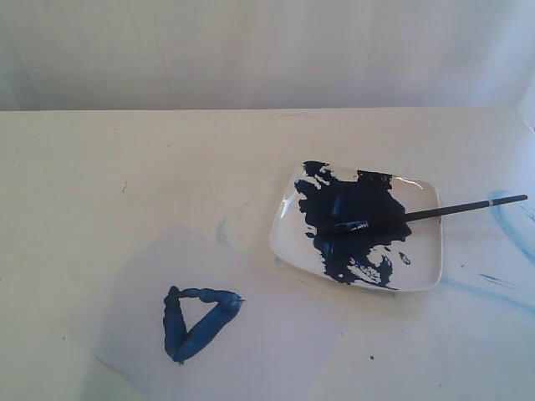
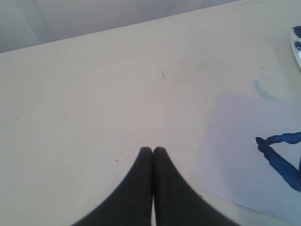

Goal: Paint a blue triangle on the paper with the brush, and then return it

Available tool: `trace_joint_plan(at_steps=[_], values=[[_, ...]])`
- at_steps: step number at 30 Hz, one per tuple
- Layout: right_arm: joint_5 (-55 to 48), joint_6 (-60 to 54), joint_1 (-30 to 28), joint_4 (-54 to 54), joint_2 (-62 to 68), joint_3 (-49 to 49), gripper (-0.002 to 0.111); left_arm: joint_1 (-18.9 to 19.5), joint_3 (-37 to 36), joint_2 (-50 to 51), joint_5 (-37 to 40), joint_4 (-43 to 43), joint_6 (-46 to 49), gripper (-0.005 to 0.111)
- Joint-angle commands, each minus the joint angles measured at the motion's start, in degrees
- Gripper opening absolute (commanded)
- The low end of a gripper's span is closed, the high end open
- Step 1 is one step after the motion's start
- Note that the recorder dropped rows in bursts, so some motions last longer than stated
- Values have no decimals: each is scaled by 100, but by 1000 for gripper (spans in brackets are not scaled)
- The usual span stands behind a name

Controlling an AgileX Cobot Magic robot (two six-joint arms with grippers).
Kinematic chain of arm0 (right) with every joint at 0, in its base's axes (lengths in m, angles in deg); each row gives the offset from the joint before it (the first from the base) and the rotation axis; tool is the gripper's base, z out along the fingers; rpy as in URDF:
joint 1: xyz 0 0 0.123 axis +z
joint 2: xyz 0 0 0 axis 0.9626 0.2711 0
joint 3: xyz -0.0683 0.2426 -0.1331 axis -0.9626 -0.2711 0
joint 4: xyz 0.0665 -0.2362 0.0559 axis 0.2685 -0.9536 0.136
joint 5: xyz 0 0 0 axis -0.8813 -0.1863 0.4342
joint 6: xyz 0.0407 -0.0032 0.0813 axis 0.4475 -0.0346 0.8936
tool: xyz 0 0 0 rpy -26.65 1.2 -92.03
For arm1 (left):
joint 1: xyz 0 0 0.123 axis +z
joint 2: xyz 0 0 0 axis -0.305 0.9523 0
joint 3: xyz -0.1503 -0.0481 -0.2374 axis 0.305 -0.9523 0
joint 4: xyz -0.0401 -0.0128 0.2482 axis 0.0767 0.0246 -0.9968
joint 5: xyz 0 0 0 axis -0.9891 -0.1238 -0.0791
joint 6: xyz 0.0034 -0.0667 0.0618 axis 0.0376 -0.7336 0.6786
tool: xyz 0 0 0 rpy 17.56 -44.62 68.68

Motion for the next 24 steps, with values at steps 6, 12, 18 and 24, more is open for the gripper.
trace_joint_plan(at_steps=[6,12,18,24], values=[[15,-10,-35,-27,-27,-18,0,23,-541,-397,-457,68,-60,0],[15,-10,-35,-27,-27,-18,0,23,-2676,-1619,-2629,124,-518,0],[15,-10,-35,-27,-27,-18,0,23,-2676,-1619,-1829,106,-485,0],[15,-10,-35,-27,-27,-18,0,23,-2676,-1619,-1213,106,-518,0]])
